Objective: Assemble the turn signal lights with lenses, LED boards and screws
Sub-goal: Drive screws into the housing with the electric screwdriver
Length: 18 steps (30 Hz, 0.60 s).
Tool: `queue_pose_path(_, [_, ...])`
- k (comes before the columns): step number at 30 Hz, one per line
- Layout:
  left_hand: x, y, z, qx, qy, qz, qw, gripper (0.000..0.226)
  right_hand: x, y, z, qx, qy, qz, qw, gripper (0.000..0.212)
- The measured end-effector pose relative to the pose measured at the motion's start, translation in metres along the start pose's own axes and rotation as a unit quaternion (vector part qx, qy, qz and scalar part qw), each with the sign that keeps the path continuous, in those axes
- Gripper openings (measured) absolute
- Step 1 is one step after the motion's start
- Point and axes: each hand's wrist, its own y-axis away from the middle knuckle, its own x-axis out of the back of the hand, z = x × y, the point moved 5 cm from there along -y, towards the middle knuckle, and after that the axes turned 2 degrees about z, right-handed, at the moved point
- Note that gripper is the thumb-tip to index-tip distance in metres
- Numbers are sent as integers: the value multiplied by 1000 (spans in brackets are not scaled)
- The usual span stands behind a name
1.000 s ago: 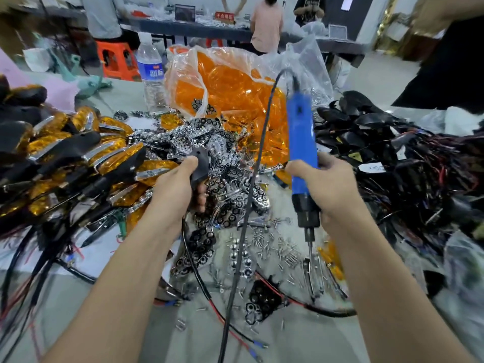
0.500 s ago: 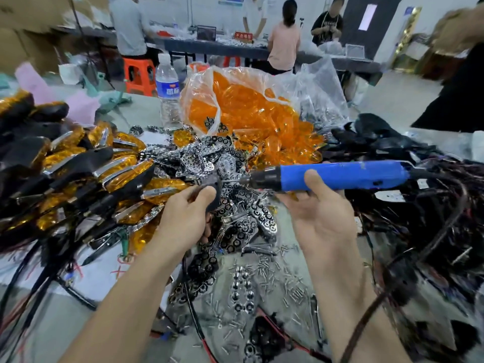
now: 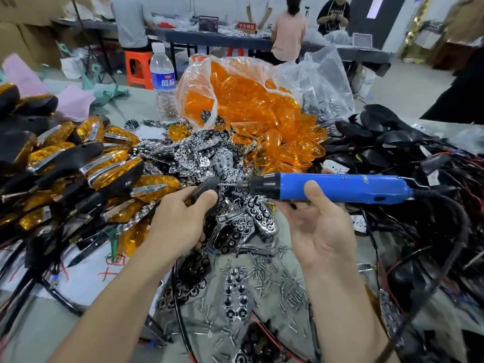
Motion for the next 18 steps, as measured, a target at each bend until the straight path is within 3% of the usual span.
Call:
queue_pose_path(3, [0,1,1,-2,-7,1,1000,15,-1,1,-1,3,6,-18,1000,63])
queue_pose_path(7, [1,3,4,5,-25,14,1000,29,-3,3,-3,11,14,-23,1000,69])
queue_pose_path(12, [5,10,11,-9,-79,37,996,60,-12,9,-4,29,45,-82,995,51])
queue_pose_path(18, [13,11,6,17,-35,30,999,54,-23,18,-6,42,72,-206,975,49])
